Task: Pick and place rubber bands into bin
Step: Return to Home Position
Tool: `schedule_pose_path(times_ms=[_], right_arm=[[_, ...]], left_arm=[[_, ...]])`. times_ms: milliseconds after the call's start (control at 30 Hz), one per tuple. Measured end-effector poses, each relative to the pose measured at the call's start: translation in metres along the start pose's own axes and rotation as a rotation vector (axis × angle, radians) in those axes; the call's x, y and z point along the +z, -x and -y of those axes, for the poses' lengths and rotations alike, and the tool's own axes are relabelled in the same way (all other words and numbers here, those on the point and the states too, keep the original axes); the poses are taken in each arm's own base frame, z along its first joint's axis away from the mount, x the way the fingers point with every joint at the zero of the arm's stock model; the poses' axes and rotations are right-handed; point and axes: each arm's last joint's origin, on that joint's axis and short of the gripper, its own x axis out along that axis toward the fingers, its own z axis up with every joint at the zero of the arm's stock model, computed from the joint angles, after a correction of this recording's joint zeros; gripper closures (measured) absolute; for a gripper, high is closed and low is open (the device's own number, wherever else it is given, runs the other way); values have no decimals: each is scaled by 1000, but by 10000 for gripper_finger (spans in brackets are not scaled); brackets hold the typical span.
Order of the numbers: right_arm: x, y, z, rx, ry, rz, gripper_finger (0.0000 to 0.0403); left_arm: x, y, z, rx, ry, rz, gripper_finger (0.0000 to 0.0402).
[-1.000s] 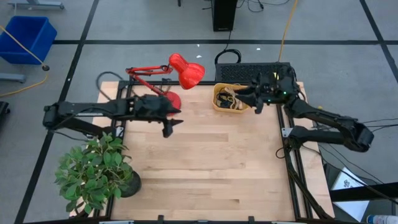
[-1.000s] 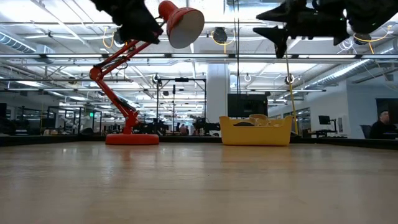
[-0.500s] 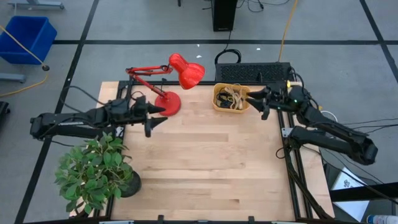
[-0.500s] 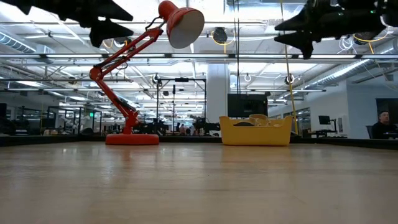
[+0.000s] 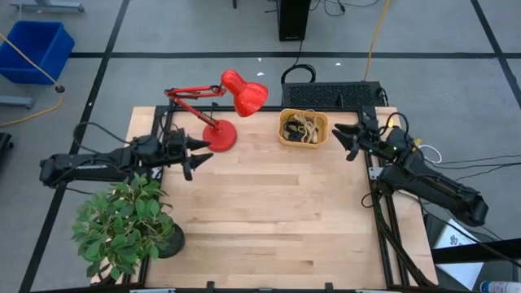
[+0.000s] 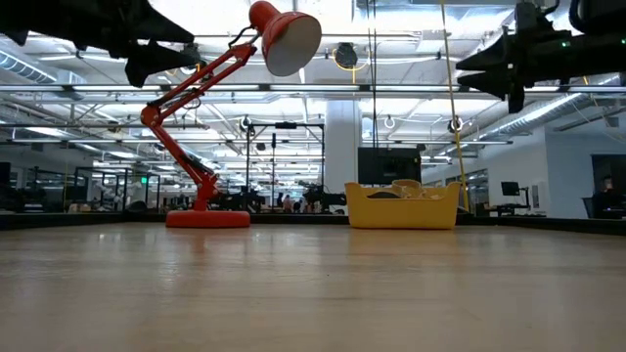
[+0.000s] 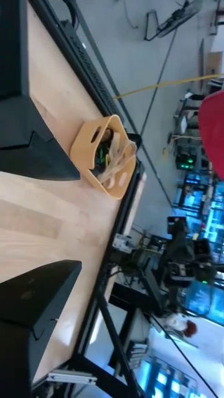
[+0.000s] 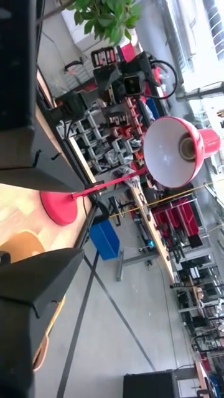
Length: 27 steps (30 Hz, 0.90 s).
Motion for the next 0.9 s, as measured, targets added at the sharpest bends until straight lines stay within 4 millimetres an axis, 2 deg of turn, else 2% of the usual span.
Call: schedule_pose_path(times_ms=[533, 900], right_arm=[[-34, 8, 12, -16, 26, -33, 264], [-51, 11, 18, -50, 31, -12, 264]], left_arm=[[-31, 17, -9, -16, 19, 67, 174], [-49, 26, -15, -20, 47, 105, 174]])
